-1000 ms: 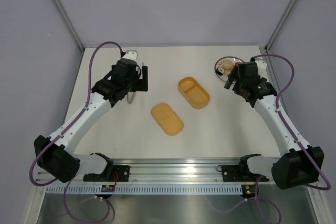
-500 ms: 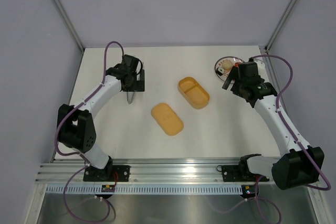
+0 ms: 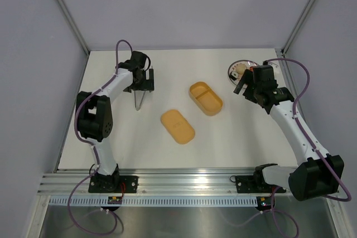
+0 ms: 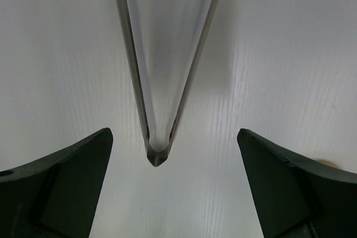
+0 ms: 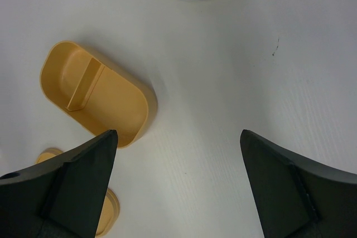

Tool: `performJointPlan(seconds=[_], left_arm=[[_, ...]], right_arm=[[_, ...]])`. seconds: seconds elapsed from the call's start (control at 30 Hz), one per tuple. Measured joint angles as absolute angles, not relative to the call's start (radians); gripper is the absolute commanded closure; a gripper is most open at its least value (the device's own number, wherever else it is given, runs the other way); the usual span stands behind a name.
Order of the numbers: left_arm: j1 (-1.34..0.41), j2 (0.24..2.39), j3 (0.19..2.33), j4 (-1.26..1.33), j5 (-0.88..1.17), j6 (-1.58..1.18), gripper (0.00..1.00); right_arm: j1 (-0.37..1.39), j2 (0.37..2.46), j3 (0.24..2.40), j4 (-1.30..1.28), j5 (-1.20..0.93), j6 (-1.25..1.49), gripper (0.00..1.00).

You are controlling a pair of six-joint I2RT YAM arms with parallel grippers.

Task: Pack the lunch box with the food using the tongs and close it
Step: Pick up the clamp at the center of the board.

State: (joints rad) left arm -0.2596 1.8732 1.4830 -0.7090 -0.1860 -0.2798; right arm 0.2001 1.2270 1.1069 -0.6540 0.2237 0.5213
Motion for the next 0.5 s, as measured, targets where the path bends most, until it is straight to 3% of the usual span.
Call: performJointPlan(seconds=[0.5], left_arm=[[-0.208,2.06,1.544,-0.633,-0.173,-0.278,0.01]], right_arm=[[0.2,1.225,1.107,-0.655,0.215,0.543,0.01]])
